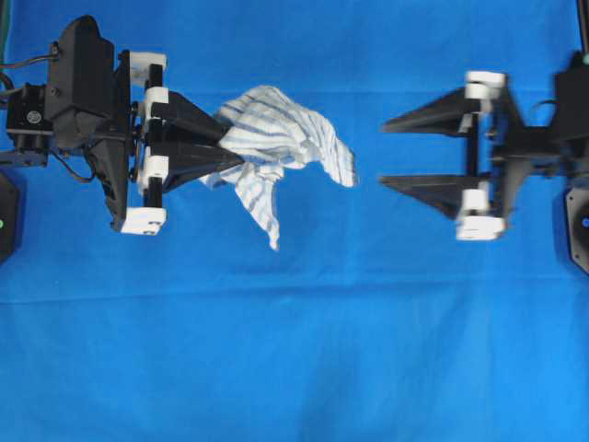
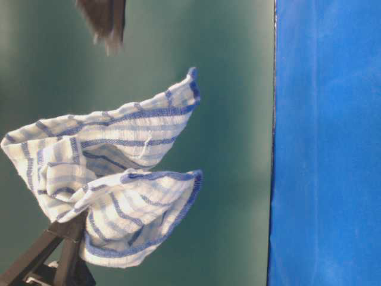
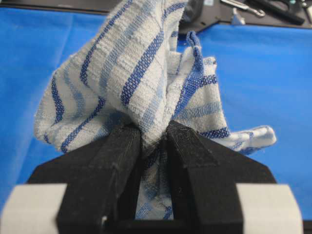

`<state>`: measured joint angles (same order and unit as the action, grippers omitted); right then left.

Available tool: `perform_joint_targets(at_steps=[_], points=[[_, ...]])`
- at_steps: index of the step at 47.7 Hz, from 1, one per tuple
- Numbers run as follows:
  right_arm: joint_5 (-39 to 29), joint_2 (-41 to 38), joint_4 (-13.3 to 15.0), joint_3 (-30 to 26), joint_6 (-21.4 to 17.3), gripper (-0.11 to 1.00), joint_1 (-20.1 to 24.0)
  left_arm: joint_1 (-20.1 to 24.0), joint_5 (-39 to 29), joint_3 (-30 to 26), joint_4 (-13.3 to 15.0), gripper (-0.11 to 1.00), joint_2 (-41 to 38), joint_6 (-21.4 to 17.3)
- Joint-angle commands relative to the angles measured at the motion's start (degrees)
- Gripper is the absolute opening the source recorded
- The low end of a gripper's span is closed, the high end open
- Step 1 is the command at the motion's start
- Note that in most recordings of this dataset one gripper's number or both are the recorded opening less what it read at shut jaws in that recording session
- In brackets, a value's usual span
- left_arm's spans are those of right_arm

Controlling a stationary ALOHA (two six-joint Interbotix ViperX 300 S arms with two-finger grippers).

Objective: Hand over the towel.
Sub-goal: 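Move the open right gripper toward the towel held by the left, then grasp the towel with the right gripper and open the left gripper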

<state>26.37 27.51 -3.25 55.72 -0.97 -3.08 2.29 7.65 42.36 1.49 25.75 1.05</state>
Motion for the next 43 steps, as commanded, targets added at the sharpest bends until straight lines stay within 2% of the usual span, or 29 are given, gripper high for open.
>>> perform_joint_targets(at_steps=[1,11,21,29,39,43], points=[[1.5,-4.8,-0.1,-5.2,0.2,0.70,-0.1,-0.1,0.4,-0.9,0.0,0.11,0.5,-0.1],[1.3,-15.6,0.7,-15.1,0.5,0.71,0.1,-0.1,0.4,-0.9,0.0,0.11,0.4,-0.1],[-0.9,-21.4,1.2,-21.7,0.7,0.71,0.5,-0.3,0.3,-0.9,0.0,0.11,0.4,-0.1],[-1.1,-22.5,1.1,-23.4,0.4,0.71,0.5,-0.3,0.3,-0.9,0.0,0.11,0.4,-0.1],[-1.0,-22.6,-0.4,-23.5,0.3,0.71,0.4,-0.6,0.3,-0.8,0.0,0.11,0.4,-0.1],[-1.0,-22.7,-0.4,-23.6,0.3,0.66,0.4,-0.7,0.4,-0.9,0.0,0.11,0.4,-0.1]])
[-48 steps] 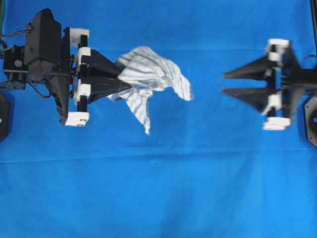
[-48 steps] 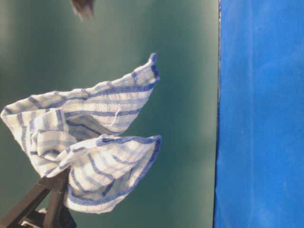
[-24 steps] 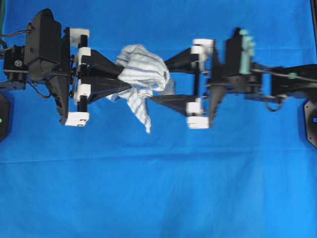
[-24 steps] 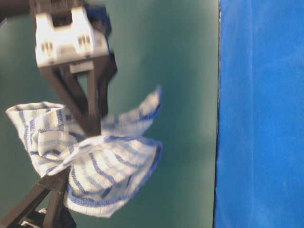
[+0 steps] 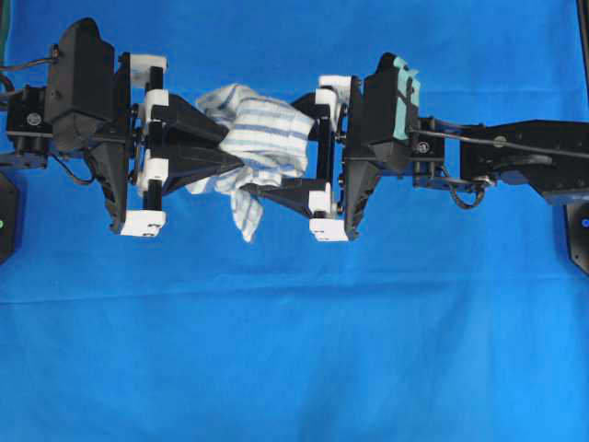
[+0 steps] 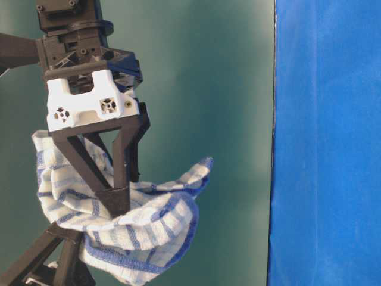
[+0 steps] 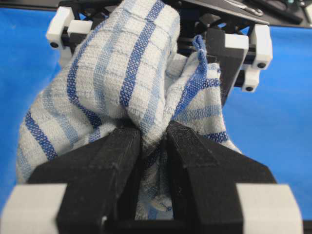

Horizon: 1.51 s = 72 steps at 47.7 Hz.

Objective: Hand over the towel.
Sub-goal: 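Grasp the towel with the right gripper and open the left gripper, then lower the towel with the right gripper onto the table center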

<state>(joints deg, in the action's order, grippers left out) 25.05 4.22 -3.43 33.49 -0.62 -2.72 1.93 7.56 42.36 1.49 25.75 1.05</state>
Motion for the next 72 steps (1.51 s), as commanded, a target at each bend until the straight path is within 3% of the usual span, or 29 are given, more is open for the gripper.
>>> perform_joint_targets(at_steps=[1,11,42,45,53,56,72], points=[[0.4,0.6,-0.4,-1.3,-0.1,0.63,0.0,-0.4,0.4,-0.9,0.0,0.11,0.4,-0.1],[0.2,0.6,-0.3,-1.4,0.2,0.10,-0.1,-1.1,0.5,-1.1,-0.1,0.11,0.2,-0.1],[-1.0,1.5,-0.3,-0.4,0.2,0.10,-0.1,0.1,0.4,-0.6,-0.1,0.12,0.8,0.5],[-1.1,2.4,-0.3,0.3,0.2,0.10,-0.1,0.1,0.6,-0.3,0.0,0.26,1.4,0.9],[-1.2,7.4,-0.2,5.0,-0.1,0.10,-0.1,0.1,1.9,2.7,0.0,0.76,5.8,0.1],[-1.1,9.8,-0.3,7.3,-0.1,0.10,-0.1,0.1,2.0,4.0,0.0,0.88,8.0,0.1],[-2.7,24.3,-0.4,18.4,-0.2,0.10,0.1,0.1,2.0,9.4,0.0,0.91,17.4,0.1]])
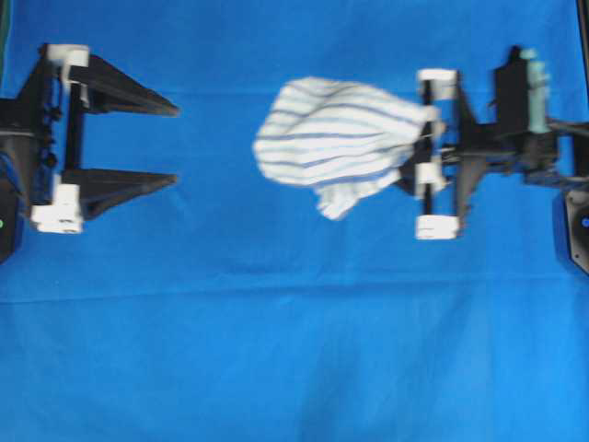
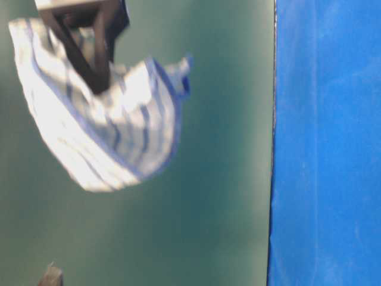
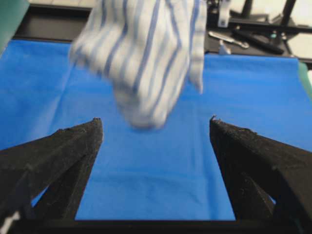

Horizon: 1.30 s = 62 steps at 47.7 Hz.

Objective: Hand over the towel.
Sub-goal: 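Lower the towel with the right gripper onto the table center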

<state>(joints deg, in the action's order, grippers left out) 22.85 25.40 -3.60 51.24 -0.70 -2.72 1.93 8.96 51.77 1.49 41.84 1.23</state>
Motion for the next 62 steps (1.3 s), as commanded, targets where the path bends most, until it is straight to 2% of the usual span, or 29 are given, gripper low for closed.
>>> perform_joint_targets(at_steps=[1,12,24,42,54,62], points=[[-0.8,3.7,-0.2,0.9,-0.1,0.10,0.1,0.1,0.6,0.2,0.0,0.91,1.5,-0.1],[-2.4,4.8,-0.2,1.3,0.0,0.10,-0.1,0.1,1.1,0.7,-0.1,0.91,1.8,-0.2],[-6.3,1.4,-0.3,-0.4,-0.1,0.10,-1.9,0.1,1.3,0.6,0.0,0.91,1.7,-0.2],[-29.4,-17.2,0.1,-13.0,0.6,0.10,-5.7,0.1,1.5,0.7,-0.1,0.91,1.8,-0.3],[-32.5,-30.5,0.5,-17.1,1.0,0.10,-5.9,0.1,1.5,0.7,-0.2,0.91,1.8,-0.3],[-32.3,-34.3,0.4,-17.6,0.7,0.10,-5.9,0.1,1.5,0.7,-0.1,0.91,1.8,-0.3]])
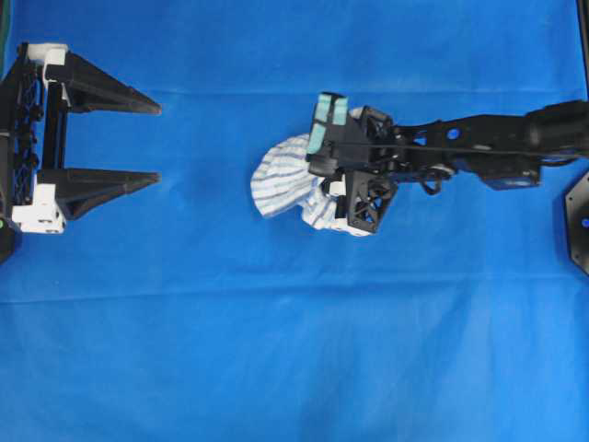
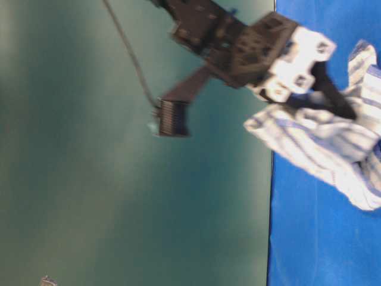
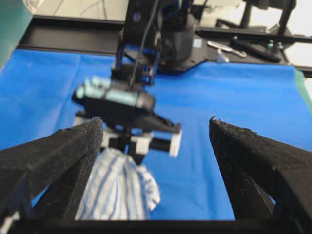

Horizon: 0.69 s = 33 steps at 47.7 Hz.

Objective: Hand over the towel.
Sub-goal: 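Lower the towel with the right gripper onto the table center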

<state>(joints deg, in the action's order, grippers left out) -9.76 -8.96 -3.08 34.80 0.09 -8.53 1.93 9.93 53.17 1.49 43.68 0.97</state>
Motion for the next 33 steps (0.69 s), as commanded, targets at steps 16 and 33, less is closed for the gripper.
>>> perform_joint_targets(at_steps=[16,33], points=[[0.8,0.1,-0.2,-1.1,-0.3,0.10,-0.1,0.1,0.6,-0.7,-0.2,0.91,-0.3,-0.1],[0.8,2.2,-0.2,-0.8,-0.9,0.63,-0.1,0.1,0.6,-0.7,-0.2,0.91,-0.3,-0.1]])
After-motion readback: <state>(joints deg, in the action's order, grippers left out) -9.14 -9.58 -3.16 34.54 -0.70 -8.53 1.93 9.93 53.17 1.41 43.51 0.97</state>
